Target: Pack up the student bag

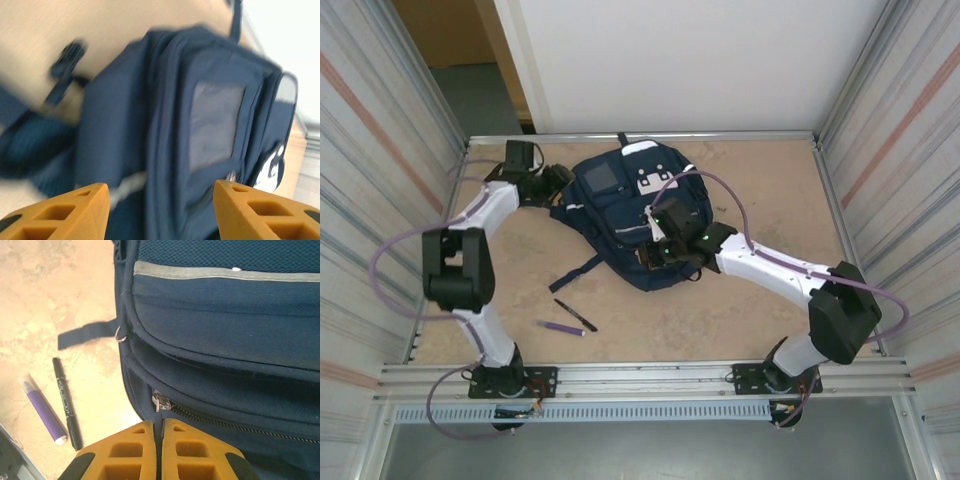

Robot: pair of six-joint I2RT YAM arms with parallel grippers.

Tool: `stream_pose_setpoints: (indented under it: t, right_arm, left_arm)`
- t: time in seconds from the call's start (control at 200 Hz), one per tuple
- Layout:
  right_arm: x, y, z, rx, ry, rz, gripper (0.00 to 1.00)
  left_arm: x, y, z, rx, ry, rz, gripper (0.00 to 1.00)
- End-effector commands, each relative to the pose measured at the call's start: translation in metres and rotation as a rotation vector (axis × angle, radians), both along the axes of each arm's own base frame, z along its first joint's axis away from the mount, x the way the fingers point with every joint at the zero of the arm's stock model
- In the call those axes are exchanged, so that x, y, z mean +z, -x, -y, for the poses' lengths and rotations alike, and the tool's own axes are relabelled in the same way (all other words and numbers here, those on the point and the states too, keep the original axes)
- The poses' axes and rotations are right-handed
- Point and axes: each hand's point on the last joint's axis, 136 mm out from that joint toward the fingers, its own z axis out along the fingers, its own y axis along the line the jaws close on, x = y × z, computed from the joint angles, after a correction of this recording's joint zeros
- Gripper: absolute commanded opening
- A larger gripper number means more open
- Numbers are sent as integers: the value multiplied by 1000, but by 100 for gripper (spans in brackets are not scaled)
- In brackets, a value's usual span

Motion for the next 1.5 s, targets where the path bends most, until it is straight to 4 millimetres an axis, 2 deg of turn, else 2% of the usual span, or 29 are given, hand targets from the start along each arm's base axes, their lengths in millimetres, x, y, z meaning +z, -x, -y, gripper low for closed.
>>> stream_pose_setpoints:
  t: [0.0,0.1,0.17,0.286,0.476,0.611,0.757,0.832,0.947,1.047,1.173,1.263,1.393,1.448,1.498]
  right_arm:
    - [33,-15,-20,29,-96,82,0]
    - [31,-15,-26,52,-120,67,0]
    - [33,-15,-31,61,-133,48,0]
    - [29,-15,-42,79,-160,28,0]
    - [28,-12,-57,81,-212,-40,0]
    - [20,-7,-65,77,-211,-68,0]
    - [14,-7,-69,63,-222,-97,0]
    - [15,-8,-68,58,-220,-102,0]
    - [18,-7,-66,58,-219,-89,0]
    - [19,-7,-68,66,-231,-91,0]
    - [23,-5,-72,79,-241,-88,0]
    - [22,-5,-73,73,-244,-91,0]
    - [22,-3,-73,73,-247,-92,0]
    - [20,-3,-72,71,-244,-92,0]
    - [19,-4,-71,64,-242,-96,0]
  left_arm:
    - [-5,49,3,20,-10,-59,58]
    - [-14,81,31,-30,6,-86,60]
    - [-14,93,52,-55,42,-79,62]
    - [-8,103,76,-91,61,-71,63]
    - [-16,106,95,-15,117,-84,63]
    - [-11,100,103,13,117,-42,63]
    - [-19,104,108,37,110,-95,61]
    - [-11,109,103,75,100,-66,60]
    - [13,112,88,104,20,19,60]
    - [22,114,89,82,4,18,60]
    - [9,117,102,80,49,-10,61]
    - [-6,119,105,99,71,-59,61]
    - [-12,120,112,80,74,-76,61]
    - [-13,121,112,79,69,-87,62]
    - [-18,128,103,125,50,-130,63]
